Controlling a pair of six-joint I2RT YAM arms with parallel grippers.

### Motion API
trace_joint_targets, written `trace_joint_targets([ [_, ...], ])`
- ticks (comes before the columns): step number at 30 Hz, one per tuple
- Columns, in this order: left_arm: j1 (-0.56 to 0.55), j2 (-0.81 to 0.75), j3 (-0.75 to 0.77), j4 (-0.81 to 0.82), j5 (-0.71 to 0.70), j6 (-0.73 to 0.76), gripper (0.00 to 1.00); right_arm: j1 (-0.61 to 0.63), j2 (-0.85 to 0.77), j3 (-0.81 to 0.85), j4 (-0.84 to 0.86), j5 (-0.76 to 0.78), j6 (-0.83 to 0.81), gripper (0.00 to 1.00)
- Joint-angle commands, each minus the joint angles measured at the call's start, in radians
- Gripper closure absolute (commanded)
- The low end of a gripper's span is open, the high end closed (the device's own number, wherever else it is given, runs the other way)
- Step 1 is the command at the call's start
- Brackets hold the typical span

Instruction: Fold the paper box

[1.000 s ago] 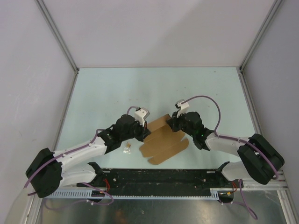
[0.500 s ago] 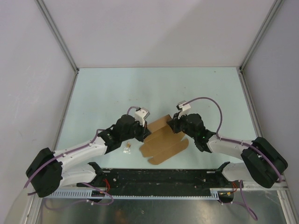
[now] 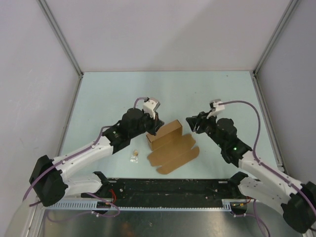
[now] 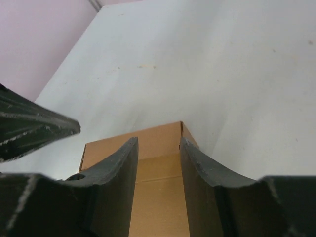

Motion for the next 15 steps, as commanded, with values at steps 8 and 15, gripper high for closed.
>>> trace_joint_targets([
  [8, 0.026, 0.185, 0.117, 0.011, 0.028, 0.055, 1.0, 0.007, -0.271, -0.075, -0.725, 0.198, 0.534, 0.41],
  [15, 0.026, 0.162, 0.096, 0.014, 0.02, 0.06, 1.0, -0.006, -0.458, -0.264, -0.715, 0.131, 0.561, 0.27],
])
